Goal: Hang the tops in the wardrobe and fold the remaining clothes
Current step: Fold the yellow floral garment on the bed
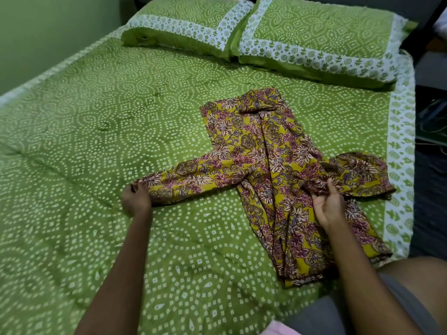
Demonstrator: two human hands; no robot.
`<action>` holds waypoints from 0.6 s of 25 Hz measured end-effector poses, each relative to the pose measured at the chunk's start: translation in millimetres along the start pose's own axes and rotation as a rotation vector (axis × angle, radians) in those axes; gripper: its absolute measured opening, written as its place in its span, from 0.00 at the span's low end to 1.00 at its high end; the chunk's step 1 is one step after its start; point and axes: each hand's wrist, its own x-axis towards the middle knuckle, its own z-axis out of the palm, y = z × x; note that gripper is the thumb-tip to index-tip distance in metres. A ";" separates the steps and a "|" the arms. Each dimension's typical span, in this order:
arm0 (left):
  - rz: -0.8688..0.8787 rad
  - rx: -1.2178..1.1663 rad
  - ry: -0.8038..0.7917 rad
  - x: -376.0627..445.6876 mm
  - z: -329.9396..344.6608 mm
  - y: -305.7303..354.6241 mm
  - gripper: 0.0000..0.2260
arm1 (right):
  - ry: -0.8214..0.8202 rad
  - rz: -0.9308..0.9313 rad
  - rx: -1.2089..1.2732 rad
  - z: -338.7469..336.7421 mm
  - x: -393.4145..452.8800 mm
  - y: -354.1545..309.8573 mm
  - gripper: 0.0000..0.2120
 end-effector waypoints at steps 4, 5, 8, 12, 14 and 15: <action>0.138 0.070 0.009 1.5 -12.0 -4.0 0.19 | 0.091 -0.021 -0.110 11.5 4.7 -7.3 0.14; 0.239 0.132 0.020 0.9 -12.8 -8.7 0.22 | 0.099 -0.047 -0.183 19.6 2.9 -8.5 0.12; 0.323 0.330 -0.140 -3.6 -14.0 -15.3 0.28 | 0.099 -0.121 -0.475 49.7 -6.5 -8.3 0.11; 0.160 0.336 -0.319 -5.7 -0.3 3.3 0.24 | 0.088 -0.155 -0.646 67.7 -15.7 -4.7 0.19; 0.164 0.227 -0.342 -7.9 8.1 13.3 0.18 | 0.071 -0.172 -0.669 72.1 -20.3 -6.5 0.19; 0.159 0.121 -0.358 -8.3 10.8 15.4 0.15 | 0.043 -0.184 -0.690 77.5 -24.5 -6.7 0.18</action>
